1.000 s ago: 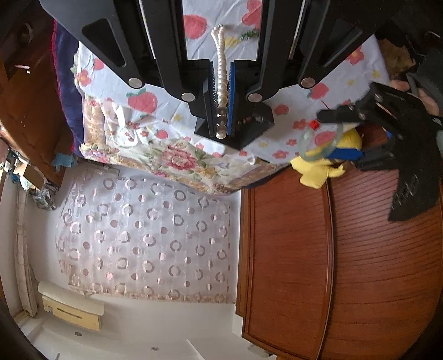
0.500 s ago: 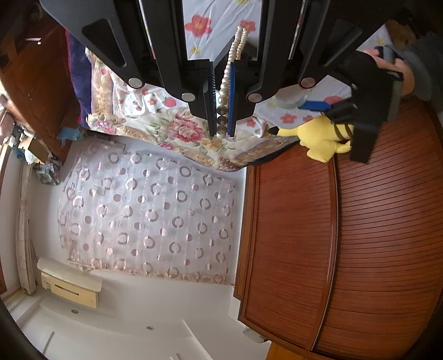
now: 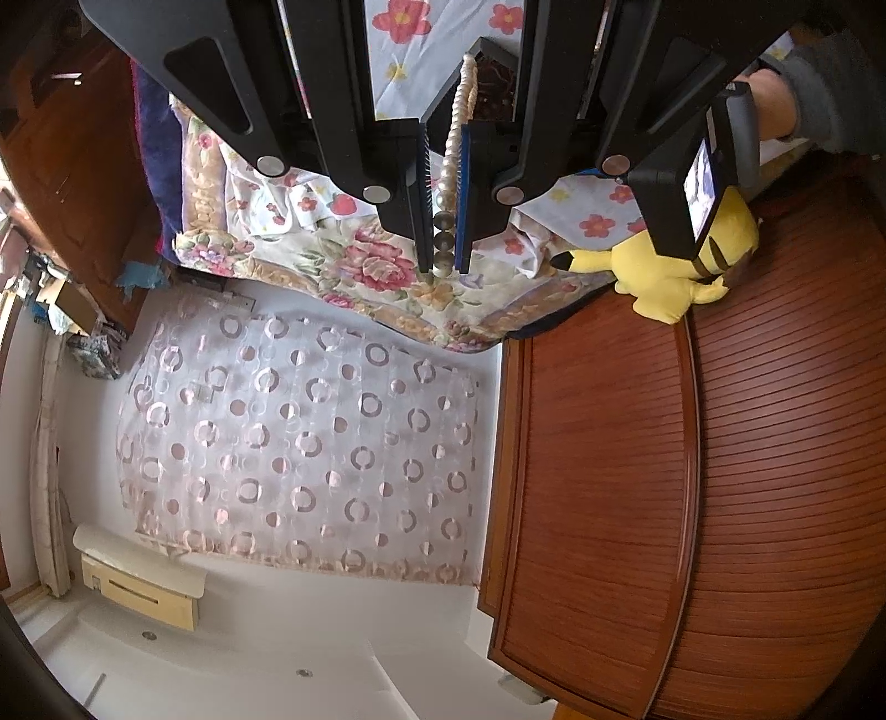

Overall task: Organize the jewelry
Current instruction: 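Lower the jade bangle into the black box and open the left tool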

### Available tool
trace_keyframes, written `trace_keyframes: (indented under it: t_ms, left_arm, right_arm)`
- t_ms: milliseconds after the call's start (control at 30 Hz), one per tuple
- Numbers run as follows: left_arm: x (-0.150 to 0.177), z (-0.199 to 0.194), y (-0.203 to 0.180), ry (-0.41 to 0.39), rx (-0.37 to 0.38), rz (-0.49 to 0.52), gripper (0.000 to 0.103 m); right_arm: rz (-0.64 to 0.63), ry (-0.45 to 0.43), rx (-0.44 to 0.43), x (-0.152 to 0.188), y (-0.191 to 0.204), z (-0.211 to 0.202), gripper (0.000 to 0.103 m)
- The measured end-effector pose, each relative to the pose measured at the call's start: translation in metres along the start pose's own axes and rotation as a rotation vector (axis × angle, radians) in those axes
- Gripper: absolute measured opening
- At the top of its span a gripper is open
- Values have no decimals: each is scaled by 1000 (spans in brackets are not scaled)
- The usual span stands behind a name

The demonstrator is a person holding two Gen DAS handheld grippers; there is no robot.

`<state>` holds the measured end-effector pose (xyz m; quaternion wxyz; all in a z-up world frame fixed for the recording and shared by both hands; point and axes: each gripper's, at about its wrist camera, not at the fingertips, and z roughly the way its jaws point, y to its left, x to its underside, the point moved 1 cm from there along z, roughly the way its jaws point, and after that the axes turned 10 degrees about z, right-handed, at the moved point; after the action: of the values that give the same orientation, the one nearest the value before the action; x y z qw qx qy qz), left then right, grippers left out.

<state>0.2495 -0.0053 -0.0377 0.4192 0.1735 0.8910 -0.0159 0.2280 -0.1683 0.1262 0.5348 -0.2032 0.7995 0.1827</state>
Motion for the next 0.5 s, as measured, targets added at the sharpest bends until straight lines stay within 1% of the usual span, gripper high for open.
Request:
trace_keyframes:
  t_ms: [67, 133, 200, 333, 500]
  left_arm:
    - [2, 1, 2, 7, -3, -5, 69]
    - [3, -2, 5, -8, -11, -13, 70]
    - [2, -7, 10, -26, -10, -26, 78]
    - [1, -17, 16, -40, -31, -33, 80]
    - [6, -31, 23, -70, -50, -42, 89]
  right_arm:
    - [6, 6, -3, 1, 0, 7, 9]
    - [9, 11, -8, 1, 1, 13, 9]
    - [6, 18, -11, 2, 3, 19, 8]
    - [-3, 17, -17, -1, 9, 29, 9]
    - [-21, 5, -11, -9, 18, 38, 9]
